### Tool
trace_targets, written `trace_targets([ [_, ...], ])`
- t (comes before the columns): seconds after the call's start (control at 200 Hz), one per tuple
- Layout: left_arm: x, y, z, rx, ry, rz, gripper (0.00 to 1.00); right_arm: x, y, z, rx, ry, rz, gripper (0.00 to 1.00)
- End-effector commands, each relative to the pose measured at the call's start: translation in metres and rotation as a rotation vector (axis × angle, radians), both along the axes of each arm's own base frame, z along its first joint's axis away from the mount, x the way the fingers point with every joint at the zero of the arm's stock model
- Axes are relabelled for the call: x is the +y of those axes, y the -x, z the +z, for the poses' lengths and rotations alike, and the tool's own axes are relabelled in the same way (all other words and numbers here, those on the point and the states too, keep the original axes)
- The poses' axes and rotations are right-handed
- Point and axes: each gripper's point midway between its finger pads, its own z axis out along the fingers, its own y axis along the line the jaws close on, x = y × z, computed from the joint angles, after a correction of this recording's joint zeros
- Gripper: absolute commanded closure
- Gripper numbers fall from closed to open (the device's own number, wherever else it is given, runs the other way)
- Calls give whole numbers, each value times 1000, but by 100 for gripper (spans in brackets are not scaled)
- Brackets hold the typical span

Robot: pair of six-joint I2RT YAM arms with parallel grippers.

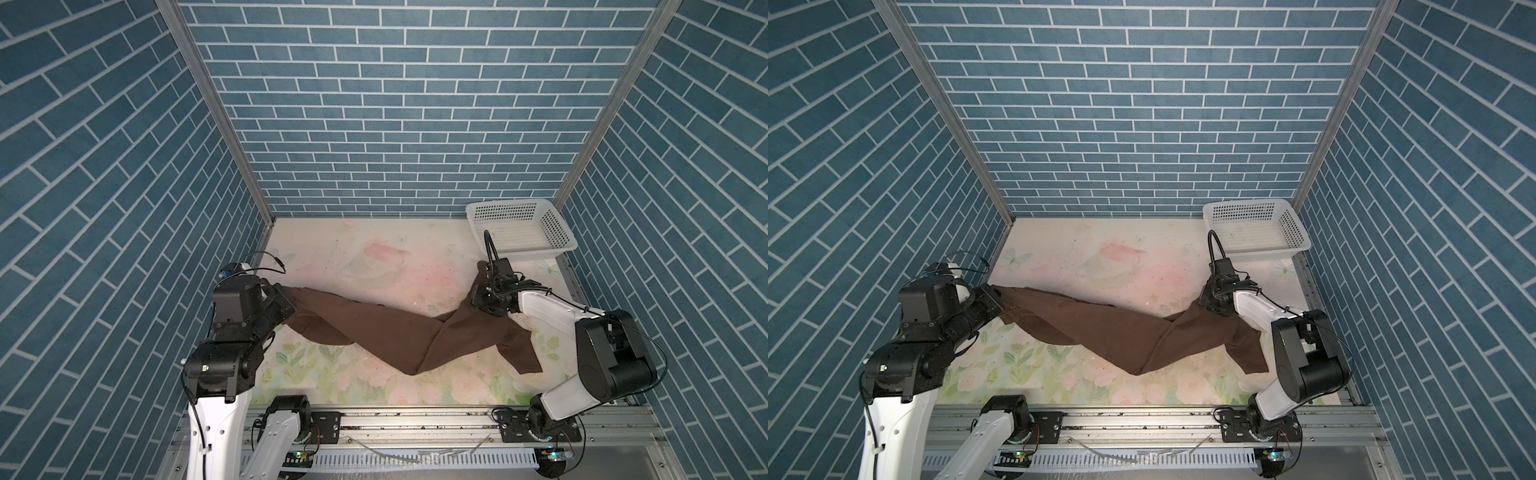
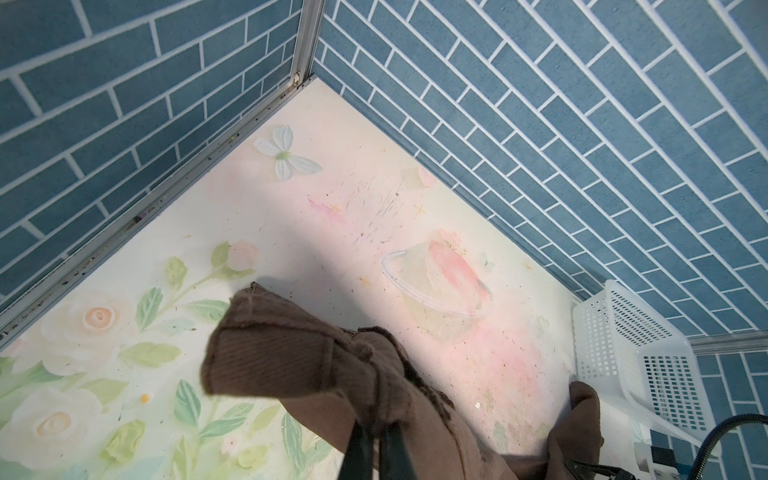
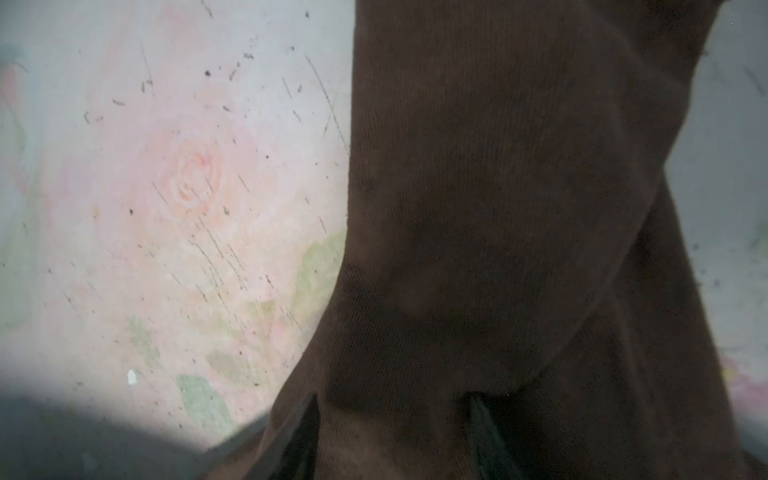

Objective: Fold and stack the trousers

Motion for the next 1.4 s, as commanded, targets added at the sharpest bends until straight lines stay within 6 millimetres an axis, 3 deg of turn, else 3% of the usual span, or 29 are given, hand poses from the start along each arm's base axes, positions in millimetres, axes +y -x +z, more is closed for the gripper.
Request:
trace_targets([
  [0.0,7,5,4,3,-43,20,100,-6,2,-11,15,-11,-40,40],
  [0.04,8,6,6,5,-49,21,100,-9,2,-14,18,-12,-49,50],
  [0.095,9,8,7,7,-56,23,100,-12,2,-16,10,-25,-67,88],
  [0.12,10,9,8,7,-58,26,100,-15,2,-16,10,-28,-81,100],
  [0.265,21,29,13,21,-90,86,100,-44,2,2,-43,-37,-184,100],
  [0.44,43,76,34,-43,-148,217,100,-115,20,55,-175,79,-345,100],
  [0.565,35,82,42,-78,-99,191,100,-159,37,96,-291,148,-485,100],
  [0.685,21,57,40,-66,-52,120,100,-189,39,128,-389,201,-593,100],
  [0.825,20,3,44,-42,-92,75,100,-200,15,148,-431,217,-596,100],
  [0.885,23,-22,47,-32,-132,66,100,-200,-1,145,-404,217,-573,100],
  [1.005,24,-72,35,27,-156,49,100,-196,-31,136,-377,195,-545,100],
  [1.17,26,-128,-6,126,-132,42,100,-200,-62,113,-336,211,-535,100],
  [1.335,42,-168,-49,226,-112,79,100,-210,-87,93,-298,263,-530,100],
  [1.395,47,-182,-65,247,-78,92,100,-204,-100,90,-302,214,-509,100],
])
